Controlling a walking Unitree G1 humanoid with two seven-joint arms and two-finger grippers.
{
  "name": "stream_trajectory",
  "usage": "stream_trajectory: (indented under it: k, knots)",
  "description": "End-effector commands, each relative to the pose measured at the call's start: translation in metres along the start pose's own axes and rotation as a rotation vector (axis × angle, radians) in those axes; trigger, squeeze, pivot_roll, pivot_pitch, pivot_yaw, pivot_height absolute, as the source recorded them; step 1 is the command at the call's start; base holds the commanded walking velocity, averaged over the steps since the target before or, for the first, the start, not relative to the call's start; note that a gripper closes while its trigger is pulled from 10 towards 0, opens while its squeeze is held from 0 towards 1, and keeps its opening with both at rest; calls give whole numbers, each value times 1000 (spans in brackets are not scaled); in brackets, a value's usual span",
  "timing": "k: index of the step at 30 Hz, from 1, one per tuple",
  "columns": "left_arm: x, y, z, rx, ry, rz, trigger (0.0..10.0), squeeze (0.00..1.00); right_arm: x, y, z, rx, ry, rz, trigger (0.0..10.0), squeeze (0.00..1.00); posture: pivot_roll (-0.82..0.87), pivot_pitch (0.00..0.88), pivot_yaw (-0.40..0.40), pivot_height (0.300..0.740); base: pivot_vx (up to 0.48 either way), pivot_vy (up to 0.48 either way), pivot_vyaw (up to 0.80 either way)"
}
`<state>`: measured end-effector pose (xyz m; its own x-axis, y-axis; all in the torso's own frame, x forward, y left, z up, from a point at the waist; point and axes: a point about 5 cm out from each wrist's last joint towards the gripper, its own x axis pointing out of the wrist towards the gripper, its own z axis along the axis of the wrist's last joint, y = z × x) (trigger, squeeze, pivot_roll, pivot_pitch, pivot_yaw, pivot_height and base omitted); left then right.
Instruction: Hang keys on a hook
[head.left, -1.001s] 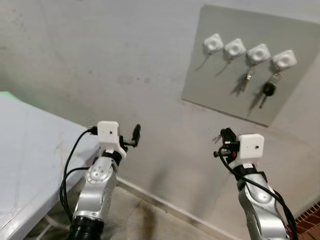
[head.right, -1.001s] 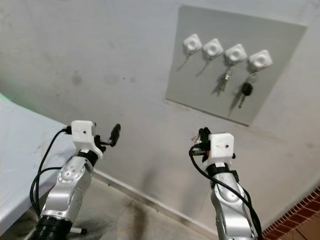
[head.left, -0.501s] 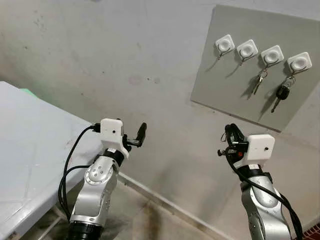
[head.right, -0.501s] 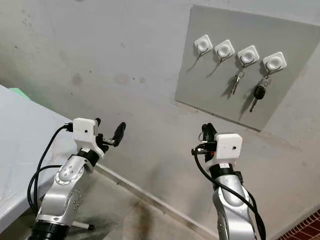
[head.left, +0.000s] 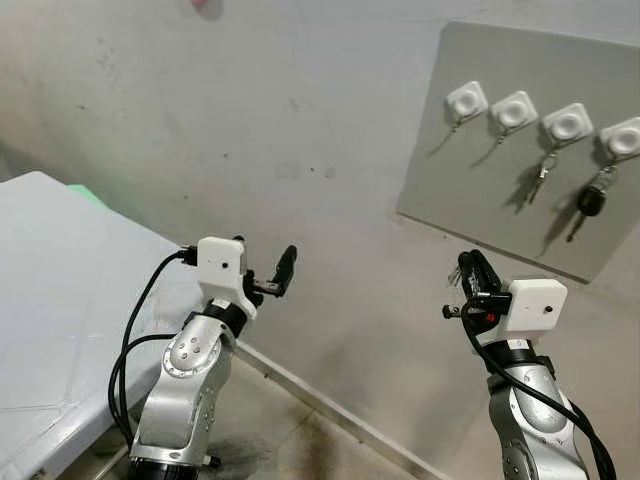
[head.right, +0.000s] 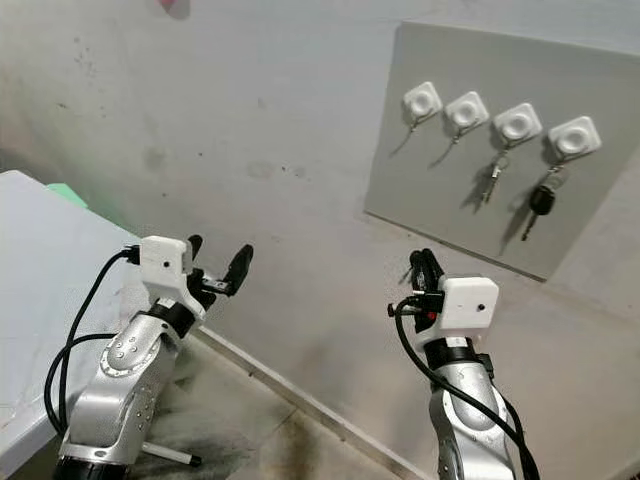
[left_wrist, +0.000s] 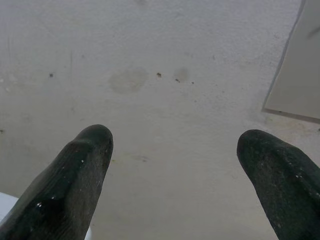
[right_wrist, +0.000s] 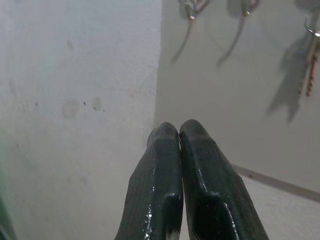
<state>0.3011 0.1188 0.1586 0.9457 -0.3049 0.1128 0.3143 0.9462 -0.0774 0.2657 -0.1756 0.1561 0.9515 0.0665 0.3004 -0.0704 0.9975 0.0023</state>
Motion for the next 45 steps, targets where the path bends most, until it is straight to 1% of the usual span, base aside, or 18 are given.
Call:
stream_trajectory:
  k: [1, 4, 20, 38, 45]
  knots:
    - [-1, -2, 4, 3, -10, -5, 10000, 0, 0, -1, 4, -1, -9, -6, 10000, 0, 7, 0, -14, 740, 251, 0, 0]
    - [-1, -2, 5, -9, -12, 3, 10000, 0, 0, -1, 4, 1, -10, -3, 10000, 0, 9, 0, -17, 740, 251, 0, 0]
    - [-2, 0, 7, -8, -13, 11, 10000, 0, 0, 2, 4, 8, -7, 3, 10000, 0, 8, 0, -18, 740, 274, 0, 0]
    - [0, -1, 8, -10, -13, 4, 10000, 0, -2, 4, 2, 10, -3, 2, 10000, 0, 5, 0, -15, 740, 319, 0, 0]
    - [0, -1, 9, -11, -19, 1, 10000, 0, -3, 4, 2, 12, -3, 1, 10000, 0, 4, 0, -13, 740, 427, 0, 0]
